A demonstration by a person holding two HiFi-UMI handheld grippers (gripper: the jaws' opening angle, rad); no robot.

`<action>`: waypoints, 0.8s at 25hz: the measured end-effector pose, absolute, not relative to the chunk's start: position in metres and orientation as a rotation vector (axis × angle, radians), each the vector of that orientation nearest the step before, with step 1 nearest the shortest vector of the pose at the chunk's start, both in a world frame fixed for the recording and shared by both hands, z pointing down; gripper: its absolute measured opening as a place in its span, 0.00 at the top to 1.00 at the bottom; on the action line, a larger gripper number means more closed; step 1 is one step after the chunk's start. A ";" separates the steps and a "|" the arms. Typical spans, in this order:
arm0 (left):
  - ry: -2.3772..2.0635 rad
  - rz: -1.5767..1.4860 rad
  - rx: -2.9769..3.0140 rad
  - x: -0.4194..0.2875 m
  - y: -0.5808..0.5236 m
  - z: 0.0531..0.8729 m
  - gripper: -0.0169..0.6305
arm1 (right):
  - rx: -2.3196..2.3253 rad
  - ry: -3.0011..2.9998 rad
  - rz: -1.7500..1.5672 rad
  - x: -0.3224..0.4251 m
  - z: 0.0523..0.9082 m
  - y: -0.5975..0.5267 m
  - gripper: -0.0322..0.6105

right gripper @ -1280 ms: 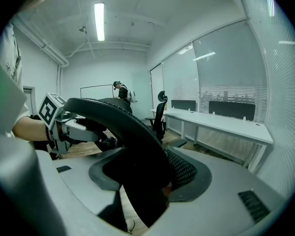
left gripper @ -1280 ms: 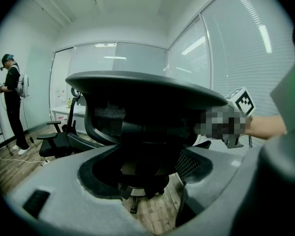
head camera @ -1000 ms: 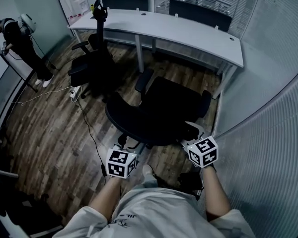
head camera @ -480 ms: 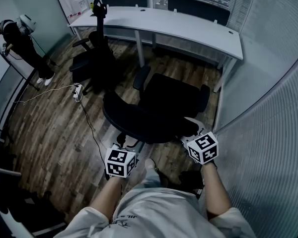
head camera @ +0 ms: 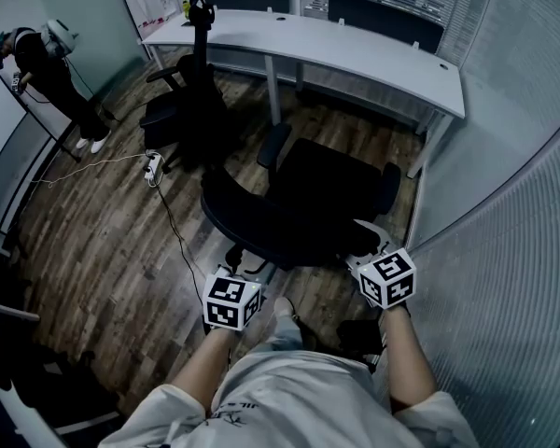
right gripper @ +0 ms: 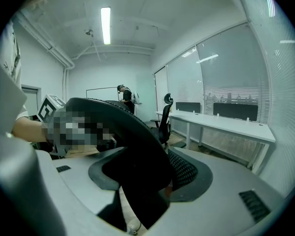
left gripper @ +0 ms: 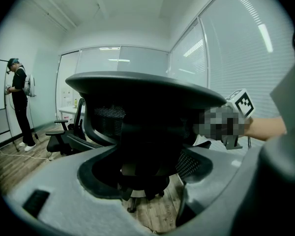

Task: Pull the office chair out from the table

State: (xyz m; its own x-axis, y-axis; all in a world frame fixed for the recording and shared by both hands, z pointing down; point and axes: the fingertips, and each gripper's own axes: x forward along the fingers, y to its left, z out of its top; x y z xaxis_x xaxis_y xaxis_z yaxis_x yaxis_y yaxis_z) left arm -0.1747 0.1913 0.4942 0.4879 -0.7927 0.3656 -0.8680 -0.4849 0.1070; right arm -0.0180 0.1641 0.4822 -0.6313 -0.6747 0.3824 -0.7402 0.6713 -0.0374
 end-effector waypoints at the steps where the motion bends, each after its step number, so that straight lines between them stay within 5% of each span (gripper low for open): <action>1: -1.410 0.386 2.457 -0.175 0.191 0.495 0.47 | 1.116 -2.552 0.270 -0.018 0.482 0.163 0.61; 20: -1.431 0.388 2.436 -0.176 0.193 0.494 0.44 | 1.240 -2.552 0.336 0.004 0.487 0.179 0.58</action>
